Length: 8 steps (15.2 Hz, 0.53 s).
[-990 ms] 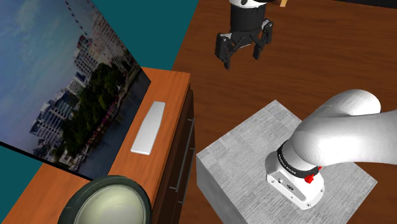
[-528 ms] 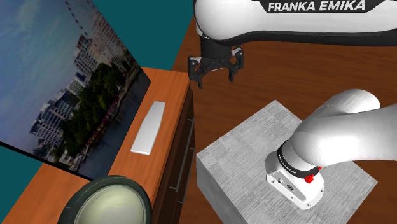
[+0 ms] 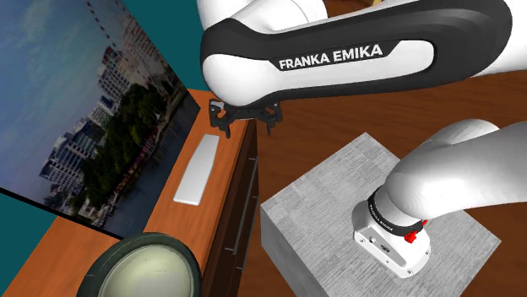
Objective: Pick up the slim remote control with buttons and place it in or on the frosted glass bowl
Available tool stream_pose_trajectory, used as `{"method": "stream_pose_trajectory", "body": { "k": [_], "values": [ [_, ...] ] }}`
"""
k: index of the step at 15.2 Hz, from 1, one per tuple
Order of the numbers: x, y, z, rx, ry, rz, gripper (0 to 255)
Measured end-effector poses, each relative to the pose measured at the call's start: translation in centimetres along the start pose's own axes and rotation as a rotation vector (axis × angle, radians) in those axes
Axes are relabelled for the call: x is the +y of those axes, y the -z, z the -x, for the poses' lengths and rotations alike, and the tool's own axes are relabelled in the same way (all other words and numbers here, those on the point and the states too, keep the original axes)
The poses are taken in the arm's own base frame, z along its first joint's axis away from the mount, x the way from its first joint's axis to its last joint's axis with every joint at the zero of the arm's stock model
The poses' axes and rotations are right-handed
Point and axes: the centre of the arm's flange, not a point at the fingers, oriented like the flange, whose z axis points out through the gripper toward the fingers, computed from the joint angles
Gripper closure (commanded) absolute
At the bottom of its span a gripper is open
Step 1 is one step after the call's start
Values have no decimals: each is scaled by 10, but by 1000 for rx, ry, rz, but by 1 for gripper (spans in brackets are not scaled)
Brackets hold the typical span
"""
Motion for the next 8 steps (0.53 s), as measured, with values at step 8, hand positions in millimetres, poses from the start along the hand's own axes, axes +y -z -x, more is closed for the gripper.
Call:
{"method": "stream_pose_trajectory", "body": {
  "k": [8],
  "values": [
    [-95,-47,11,10,-167,-25,0]
  ]
}}
